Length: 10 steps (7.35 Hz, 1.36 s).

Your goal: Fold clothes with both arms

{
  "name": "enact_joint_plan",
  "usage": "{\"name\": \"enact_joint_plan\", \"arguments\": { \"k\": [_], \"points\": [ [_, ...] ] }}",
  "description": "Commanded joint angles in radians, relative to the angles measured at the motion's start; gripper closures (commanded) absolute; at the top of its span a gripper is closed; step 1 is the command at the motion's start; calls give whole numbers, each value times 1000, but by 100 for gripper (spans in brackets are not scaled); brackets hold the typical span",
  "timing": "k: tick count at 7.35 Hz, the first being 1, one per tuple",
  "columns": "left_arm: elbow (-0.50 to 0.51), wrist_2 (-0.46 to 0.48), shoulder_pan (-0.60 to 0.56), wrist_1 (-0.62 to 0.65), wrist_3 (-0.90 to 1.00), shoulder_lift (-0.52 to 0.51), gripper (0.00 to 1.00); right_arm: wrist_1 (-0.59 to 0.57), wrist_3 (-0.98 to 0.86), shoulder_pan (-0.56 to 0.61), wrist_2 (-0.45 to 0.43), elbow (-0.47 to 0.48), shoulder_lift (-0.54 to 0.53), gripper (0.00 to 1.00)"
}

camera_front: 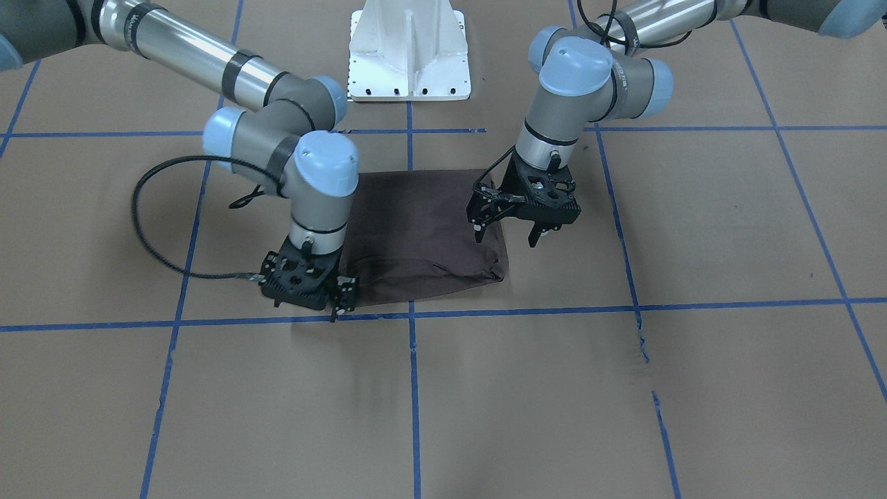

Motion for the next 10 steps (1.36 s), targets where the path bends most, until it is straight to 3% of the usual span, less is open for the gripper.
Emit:
{"name": "enact_joint_plan", "arguments": {
  "k": [1, 3, 5, 10],
  "points": [
    [64, 5, 31, 17, -79, -52, 0, 4, -85, 88, 114, 24, -3, 0],
    [170, 37, 53, 19, -90, -113, 0, 4, -86, 90, 115, 46, -9, 0],
    [208, 42, 51, 19, -77, -92, 0, 4, -86, 88, 114, 81, -41, 0],
    [198, 111, -96, -9, 291, 41, 0, 7, -86, 87, 114, 83, -58, 0]
  ]
}}
